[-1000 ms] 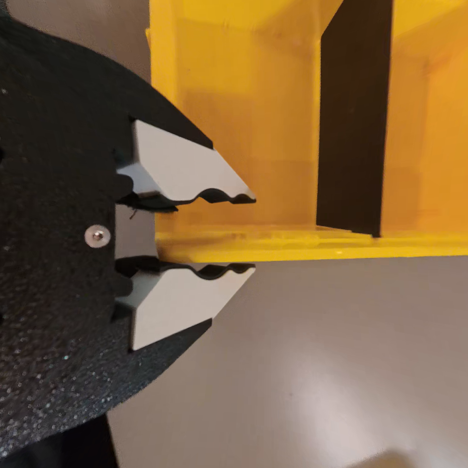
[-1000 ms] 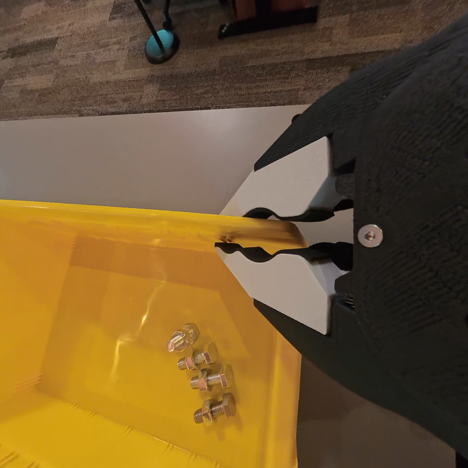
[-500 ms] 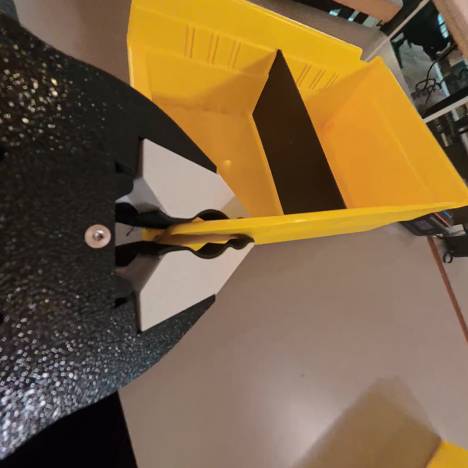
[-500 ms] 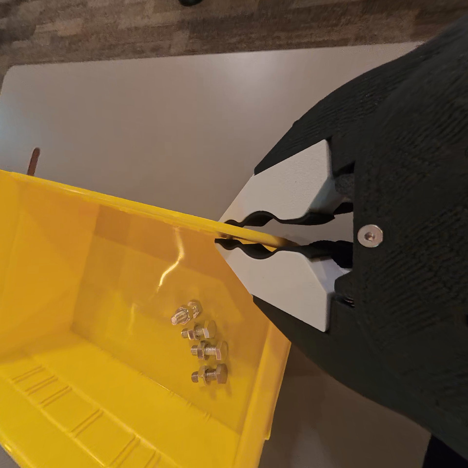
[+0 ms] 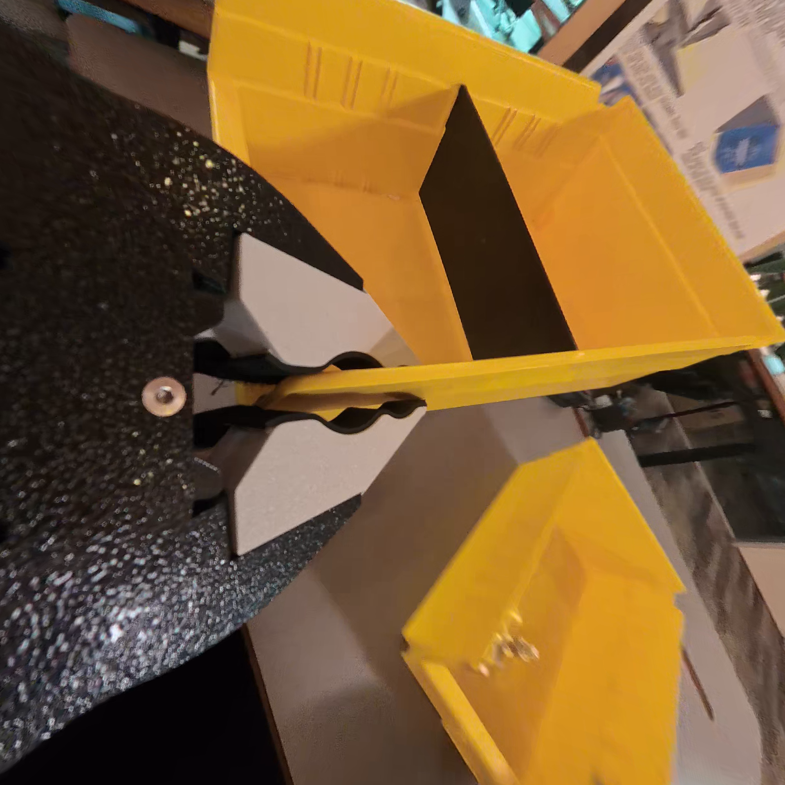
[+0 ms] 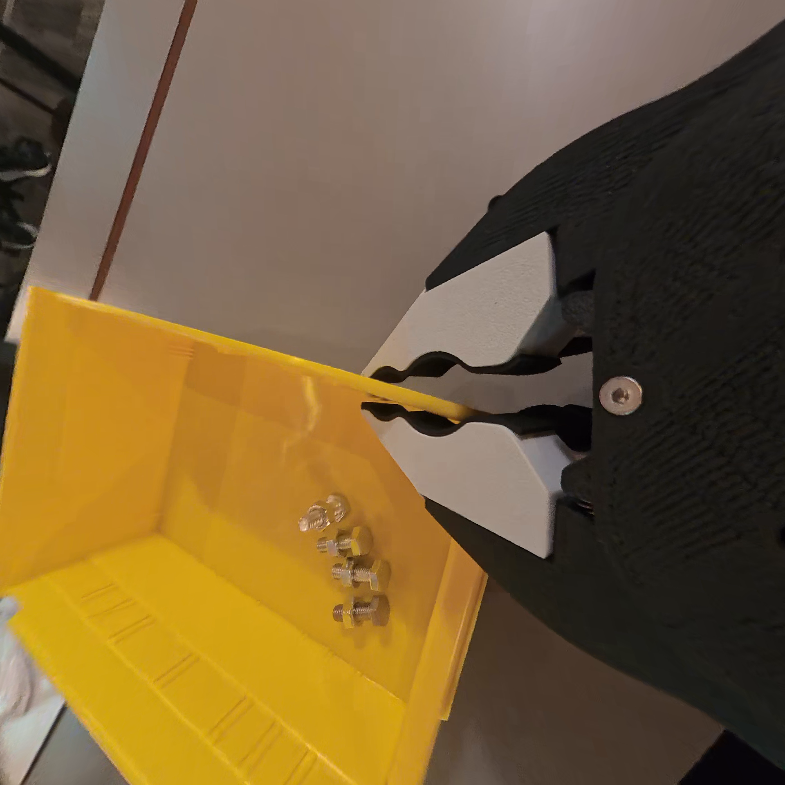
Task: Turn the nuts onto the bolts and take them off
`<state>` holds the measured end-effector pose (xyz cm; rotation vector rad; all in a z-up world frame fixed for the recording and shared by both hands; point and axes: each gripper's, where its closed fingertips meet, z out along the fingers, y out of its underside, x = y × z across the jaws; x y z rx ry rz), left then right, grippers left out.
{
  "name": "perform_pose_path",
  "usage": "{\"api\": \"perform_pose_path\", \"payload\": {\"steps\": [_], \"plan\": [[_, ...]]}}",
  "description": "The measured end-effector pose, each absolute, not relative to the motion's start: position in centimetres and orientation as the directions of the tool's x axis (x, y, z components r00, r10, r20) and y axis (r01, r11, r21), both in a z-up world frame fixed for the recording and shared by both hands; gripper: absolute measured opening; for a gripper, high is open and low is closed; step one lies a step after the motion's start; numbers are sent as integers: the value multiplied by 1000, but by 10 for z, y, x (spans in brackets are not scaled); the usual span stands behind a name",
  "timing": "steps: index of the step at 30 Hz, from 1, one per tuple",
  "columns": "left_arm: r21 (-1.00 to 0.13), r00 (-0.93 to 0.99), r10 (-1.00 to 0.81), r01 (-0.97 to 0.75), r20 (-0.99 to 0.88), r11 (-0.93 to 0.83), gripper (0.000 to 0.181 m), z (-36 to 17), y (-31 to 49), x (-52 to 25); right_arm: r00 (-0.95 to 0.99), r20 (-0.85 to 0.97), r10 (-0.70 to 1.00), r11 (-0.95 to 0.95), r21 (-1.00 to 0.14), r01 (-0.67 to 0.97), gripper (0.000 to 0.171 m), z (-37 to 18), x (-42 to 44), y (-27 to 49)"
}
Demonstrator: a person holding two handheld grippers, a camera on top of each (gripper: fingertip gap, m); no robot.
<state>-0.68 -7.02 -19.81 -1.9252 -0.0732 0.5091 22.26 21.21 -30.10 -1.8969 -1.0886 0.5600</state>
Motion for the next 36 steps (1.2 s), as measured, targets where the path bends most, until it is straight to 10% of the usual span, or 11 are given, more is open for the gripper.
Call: {"api": "perform_pose_path", "payload": {"steps": [6, 21, 36], "plan": [[-922, 932, 153, -283, -330, -264, 4, -144, -33, 39, 389, 17, 921, -105, -952, 289, 58, -239, 202, 166], [-948, 698, -713, -266, -63, -177, 5, -143, 154, 323, 836, 56, 545, 25, -998, 50, 39, -125, 467, 249], [-834, 844, -519, -380, -136, -399, 5, -277, 284, 379, 810, 36, 585, -26, -998, 63, 35, -158, 484, 267]]}}
